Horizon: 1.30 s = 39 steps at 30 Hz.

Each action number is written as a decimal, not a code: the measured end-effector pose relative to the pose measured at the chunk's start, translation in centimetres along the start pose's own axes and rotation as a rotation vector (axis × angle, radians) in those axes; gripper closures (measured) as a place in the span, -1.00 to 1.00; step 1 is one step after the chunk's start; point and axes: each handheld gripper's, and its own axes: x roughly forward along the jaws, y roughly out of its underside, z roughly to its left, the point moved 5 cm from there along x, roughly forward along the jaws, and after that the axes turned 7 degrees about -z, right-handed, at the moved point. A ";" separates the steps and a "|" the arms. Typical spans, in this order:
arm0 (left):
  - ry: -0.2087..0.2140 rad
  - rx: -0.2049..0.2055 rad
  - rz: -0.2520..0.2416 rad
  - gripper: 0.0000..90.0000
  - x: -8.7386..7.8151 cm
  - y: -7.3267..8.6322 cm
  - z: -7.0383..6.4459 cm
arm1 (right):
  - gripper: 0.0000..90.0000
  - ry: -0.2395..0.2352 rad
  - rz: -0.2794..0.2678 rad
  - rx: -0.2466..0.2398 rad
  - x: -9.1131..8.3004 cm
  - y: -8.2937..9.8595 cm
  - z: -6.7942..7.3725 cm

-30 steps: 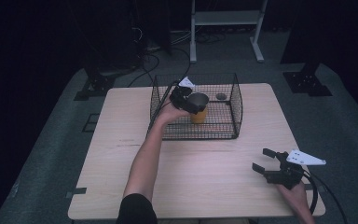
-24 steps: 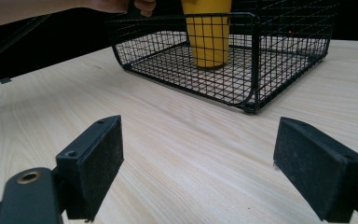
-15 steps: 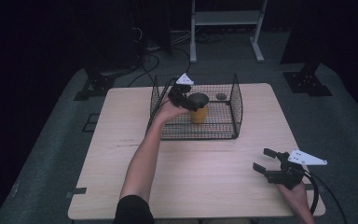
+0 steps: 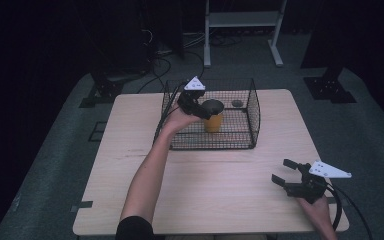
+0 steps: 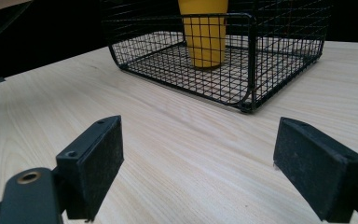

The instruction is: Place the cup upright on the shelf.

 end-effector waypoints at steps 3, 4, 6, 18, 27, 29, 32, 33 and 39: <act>0.006 -0.002 -0.010 -0.98 -0.4 -0.1 -0.3 | -0.67 0.002 0.000 -0.002 0.0 0.0 0.0; 0.008 -0.004 -0.018 -0.98 -0.5 -0.2 -0.5 | -0.67 0.003 0.000 -0.001 0.0 0.0 0.0; 0.015 -0.010 -0.028 -0.98 -0.8 -0.3 -0.7 | -0.67 0.002 -0.001 -0.001 0.0 0.0 0.0; 0.030 0.003 -0.044 -0.98 -1.5 -0.5 -1.6 | -0.67 0.006 -0.002 -0.001 0.0 0.0 0.0; 0.048 0.010 -0.062 -0.98 -2.1 -0.9 -2.7 | -0.67 0.006 0.004 -0.008 0.0 0.0 0.1; 0.045 0.018 -0.064 -0.98 -2.3 -1.0 -3.0 | -0.67 0.007 0.004 -0.008 0.0 0.0 0.1; 0.043 0.021 -0.071 -0.98 -2.6 -0.9 -3.1 | -0.67 0.007 0.005 -0.011 0.0 0.0 0.1; 0.041 0.020 -0.072 -0.98 -2.7 -0.9 -3.2 | -0.67 0.007 0.006 -0.011 0.0 0.0 0.1; 0.043 0.009 -0.075 -0.98 -3.4 -0.3 -3.4 | -0.67 0.007 0.006 -0.011 0.0 0.0 0.1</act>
